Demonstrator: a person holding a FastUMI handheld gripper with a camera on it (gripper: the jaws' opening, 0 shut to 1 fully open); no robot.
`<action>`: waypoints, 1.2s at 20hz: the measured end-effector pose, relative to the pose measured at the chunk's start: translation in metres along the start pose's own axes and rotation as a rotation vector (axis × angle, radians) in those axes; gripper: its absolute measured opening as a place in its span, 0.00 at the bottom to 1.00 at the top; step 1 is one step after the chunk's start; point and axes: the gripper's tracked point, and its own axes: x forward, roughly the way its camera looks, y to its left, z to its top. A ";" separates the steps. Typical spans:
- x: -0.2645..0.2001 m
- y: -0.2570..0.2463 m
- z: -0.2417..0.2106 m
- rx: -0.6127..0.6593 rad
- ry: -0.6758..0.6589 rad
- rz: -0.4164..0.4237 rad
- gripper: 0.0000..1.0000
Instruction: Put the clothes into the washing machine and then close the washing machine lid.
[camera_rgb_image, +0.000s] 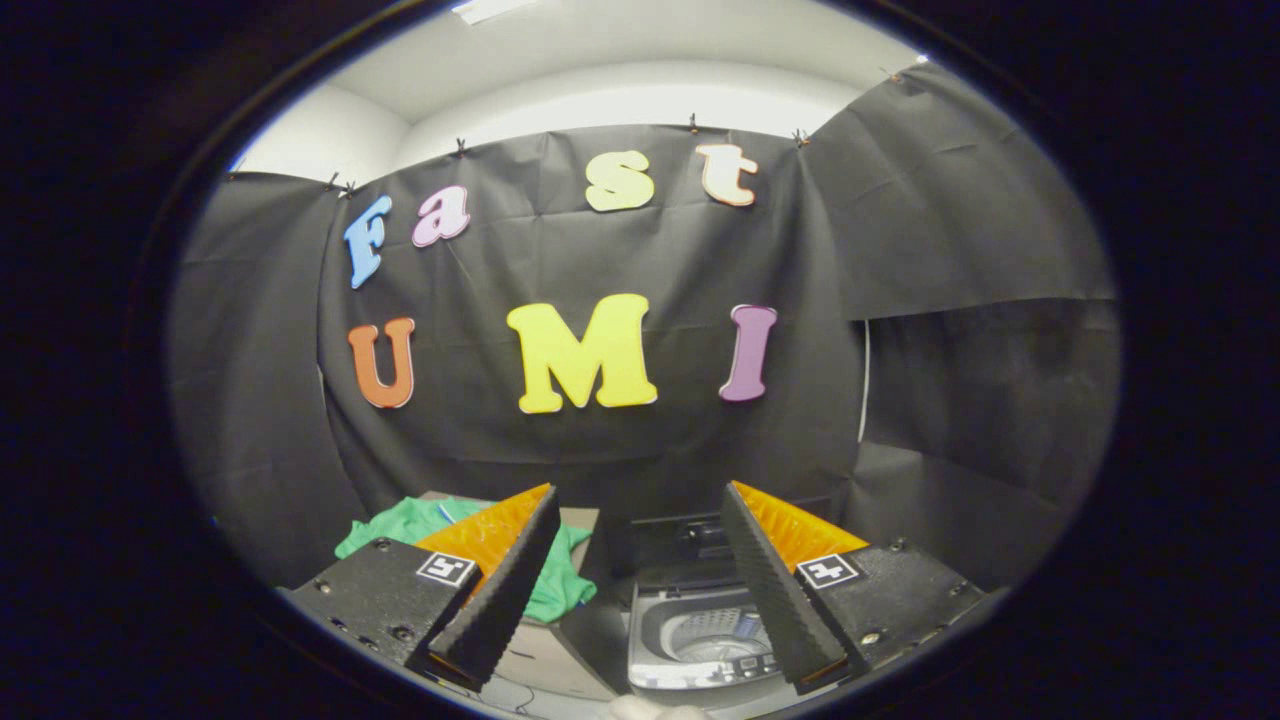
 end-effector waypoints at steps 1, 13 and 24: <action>0.017 0.010 0.003 0.010 0.009 0.013 1.00; 0.144 0.168 -0.038 0.020 0.199 0.218 1.00; 0.191 0.249 -0.142 -0.057 0.422 0.200 1.00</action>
